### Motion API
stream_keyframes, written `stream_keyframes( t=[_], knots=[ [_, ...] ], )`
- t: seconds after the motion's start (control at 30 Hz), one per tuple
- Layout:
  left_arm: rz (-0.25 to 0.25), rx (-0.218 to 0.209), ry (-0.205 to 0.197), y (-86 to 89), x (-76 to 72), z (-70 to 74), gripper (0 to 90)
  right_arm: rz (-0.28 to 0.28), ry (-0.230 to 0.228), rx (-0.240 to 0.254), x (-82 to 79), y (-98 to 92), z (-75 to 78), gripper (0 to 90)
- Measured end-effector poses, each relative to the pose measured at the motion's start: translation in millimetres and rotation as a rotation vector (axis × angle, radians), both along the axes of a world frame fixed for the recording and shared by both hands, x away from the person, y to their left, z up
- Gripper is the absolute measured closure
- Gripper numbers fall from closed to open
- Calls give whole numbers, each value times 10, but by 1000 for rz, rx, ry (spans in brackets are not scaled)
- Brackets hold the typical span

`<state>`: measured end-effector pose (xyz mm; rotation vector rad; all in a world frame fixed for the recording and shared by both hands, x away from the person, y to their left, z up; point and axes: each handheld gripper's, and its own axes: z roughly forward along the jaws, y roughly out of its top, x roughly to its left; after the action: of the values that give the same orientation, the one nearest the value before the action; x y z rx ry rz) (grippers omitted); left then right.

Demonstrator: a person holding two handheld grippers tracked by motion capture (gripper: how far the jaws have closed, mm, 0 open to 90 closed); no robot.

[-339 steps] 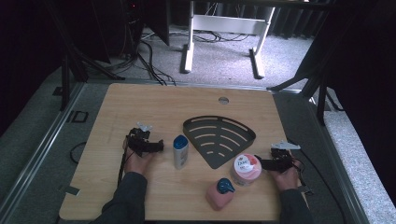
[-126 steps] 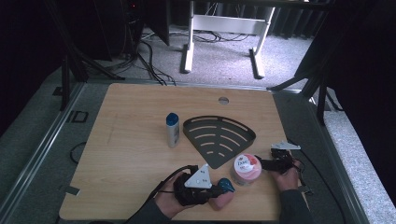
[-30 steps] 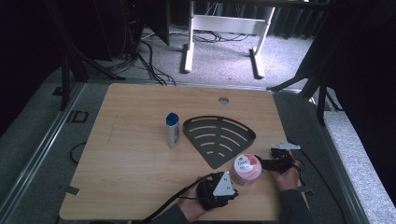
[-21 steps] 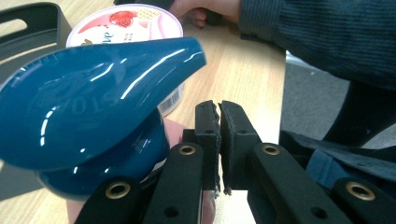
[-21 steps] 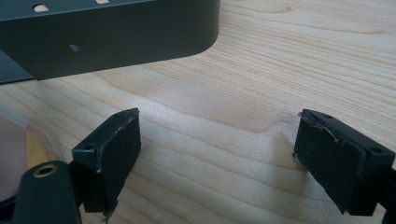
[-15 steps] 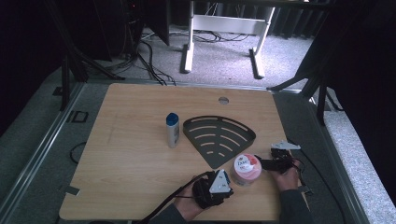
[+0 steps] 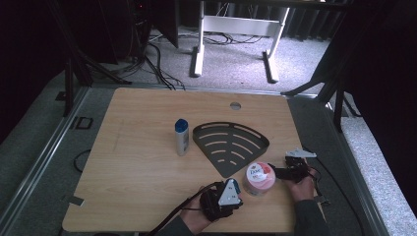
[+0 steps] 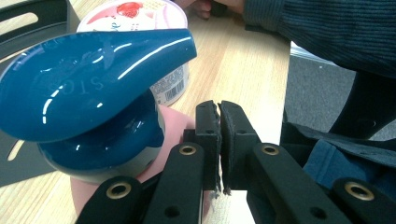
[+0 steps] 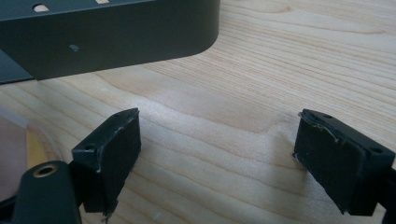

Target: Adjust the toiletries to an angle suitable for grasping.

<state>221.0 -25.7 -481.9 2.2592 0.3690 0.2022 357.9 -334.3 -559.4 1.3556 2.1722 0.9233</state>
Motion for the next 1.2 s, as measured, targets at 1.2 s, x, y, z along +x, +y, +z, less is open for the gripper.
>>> stream_keyframes(
  t=[1.2],
  knots=[
    [124, 55, 30, 355, 36, 8, 866, 1, 0, 0, 0, -1, 0, 143]
  ],
)
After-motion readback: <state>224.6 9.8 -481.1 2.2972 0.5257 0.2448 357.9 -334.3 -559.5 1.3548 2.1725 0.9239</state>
